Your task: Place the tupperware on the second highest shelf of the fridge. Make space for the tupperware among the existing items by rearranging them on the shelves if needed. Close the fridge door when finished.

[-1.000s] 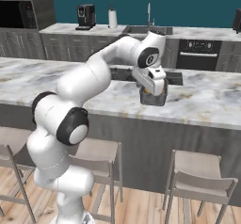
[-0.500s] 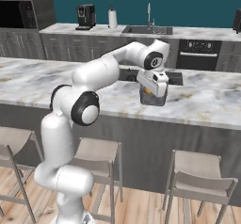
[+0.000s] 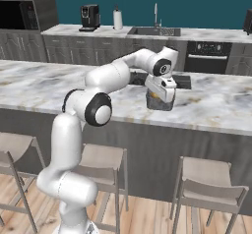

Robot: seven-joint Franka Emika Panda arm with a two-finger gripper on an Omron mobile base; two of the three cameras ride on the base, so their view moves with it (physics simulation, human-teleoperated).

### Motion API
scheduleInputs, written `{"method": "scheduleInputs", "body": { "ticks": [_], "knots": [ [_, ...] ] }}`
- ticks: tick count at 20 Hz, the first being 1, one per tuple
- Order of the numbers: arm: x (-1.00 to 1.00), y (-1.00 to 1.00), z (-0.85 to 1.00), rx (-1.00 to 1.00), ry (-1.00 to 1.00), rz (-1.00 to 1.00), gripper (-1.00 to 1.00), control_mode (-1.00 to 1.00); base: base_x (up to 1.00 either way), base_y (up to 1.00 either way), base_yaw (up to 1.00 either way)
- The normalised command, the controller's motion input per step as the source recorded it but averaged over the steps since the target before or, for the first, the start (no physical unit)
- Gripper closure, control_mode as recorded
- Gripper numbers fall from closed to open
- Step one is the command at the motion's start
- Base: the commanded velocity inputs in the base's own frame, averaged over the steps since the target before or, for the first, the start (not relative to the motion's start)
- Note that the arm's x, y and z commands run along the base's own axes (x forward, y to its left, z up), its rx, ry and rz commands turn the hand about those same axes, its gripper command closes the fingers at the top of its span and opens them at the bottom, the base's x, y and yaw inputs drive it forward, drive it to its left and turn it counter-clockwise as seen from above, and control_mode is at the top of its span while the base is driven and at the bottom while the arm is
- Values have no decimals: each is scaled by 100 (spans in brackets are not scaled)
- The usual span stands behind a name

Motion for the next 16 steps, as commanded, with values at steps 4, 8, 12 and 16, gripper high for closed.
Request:
{"method": "scheduleInputs", "body": {
  "ticks": [4,8,12,16],
  "knots": [
    [58,-4,-29,0,-3,0,-100,-100,0,0,0],
    [58,-15,-19,0,-6,0,-100,-100,0,0,0],
    [51,-17,-27,0,-5,0,-100,-100,0,0,0],
    [20,-4,-68,-2,-6,0,-100,-100,0,0,0]
  ]
}}
